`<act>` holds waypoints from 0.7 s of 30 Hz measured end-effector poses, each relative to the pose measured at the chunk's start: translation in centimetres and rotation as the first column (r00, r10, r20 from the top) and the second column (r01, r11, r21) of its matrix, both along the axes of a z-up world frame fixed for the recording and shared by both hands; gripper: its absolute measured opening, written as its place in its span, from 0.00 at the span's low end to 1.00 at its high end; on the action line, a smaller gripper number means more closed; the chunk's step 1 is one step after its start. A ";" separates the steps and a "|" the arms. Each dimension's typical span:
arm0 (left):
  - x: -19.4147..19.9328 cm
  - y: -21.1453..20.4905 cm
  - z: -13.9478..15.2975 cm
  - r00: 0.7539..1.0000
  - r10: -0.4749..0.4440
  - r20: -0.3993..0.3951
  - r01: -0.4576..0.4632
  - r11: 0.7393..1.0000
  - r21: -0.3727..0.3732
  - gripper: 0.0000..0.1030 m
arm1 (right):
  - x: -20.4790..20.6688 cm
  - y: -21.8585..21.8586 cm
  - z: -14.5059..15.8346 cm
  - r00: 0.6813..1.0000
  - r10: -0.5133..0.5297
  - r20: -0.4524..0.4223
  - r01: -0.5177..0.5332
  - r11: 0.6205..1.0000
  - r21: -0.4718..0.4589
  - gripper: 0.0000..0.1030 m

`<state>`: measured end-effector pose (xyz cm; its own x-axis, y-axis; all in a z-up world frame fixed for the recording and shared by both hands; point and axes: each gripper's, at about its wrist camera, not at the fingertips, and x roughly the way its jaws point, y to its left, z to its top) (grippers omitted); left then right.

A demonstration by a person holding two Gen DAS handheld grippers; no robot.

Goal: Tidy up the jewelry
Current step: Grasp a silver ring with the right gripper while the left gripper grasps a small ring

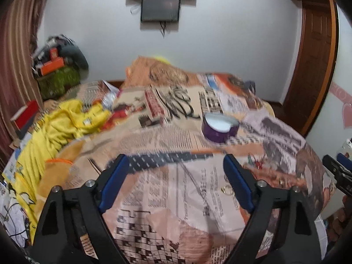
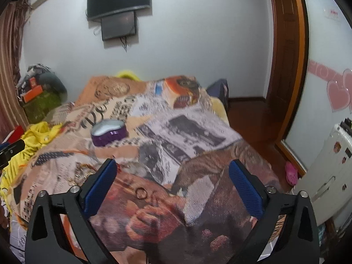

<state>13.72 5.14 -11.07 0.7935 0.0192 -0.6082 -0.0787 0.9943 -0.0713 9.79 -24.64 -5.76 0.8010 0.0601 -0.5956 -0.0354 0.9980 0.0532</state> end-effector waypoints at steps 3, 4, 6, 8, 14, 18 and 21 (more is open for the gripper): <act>0.5 -0.5 -1.3 0.999 -0.025 -0.043 0.025 1.000 -0.001 0.73 | 0.9 -0.4 -1.5 0.998 0.017 -0.056 -0.015 0.999 0.029 0.80; 0.6 -0.7 -1.7 0.998 -0.030 -0.052 0.030 1.000 0.002 0.73 | 1.1 -0.4 -1.9 0.997 0.024 -0.071 -0.021 0.999 0.038 0.78; 0.9 -1.2 -2.3 0.996 -0.048 -0.070 0.048 0.999 -0.002 0.70 | 1.6 -0.4 -2.7 0.994 0.043 -0.104 -0.037 0.998 0.057 0.70; 1.1 -1.5 -2.8 0.993 -0.080 -0.090 0.079 0.997 -0.018 0.67 | 1.9 -0.3 -3.4 0.989 0.068 -0.134 -0.058 0.995 0.075 0.65; 2.0 -2.8 -4.9 0.971 -0.168 -0.170 0.158 0.985 -0.076 0.54 | 2.5 1.3 -4.4 0.977 0.140 -0.161 -0.126 0.988 0.092 0.64; 2.5 -3.3 -6.2 0.958 -0.191 -0.212 0.177 0.981 -0.084 0.44 | 2.8 2.6 -4.9 0.966 0.191 -0.176 -0.177 0.980 0.094 0.64; 3.0 -3.3 -7.0 0.950 -0.201 -0.239 0.178 0.977 -0.114 0.32 | 3.2 3.3 -5.4 0.958 0.214 -0.193 -0.200 0.976 0.090 0.62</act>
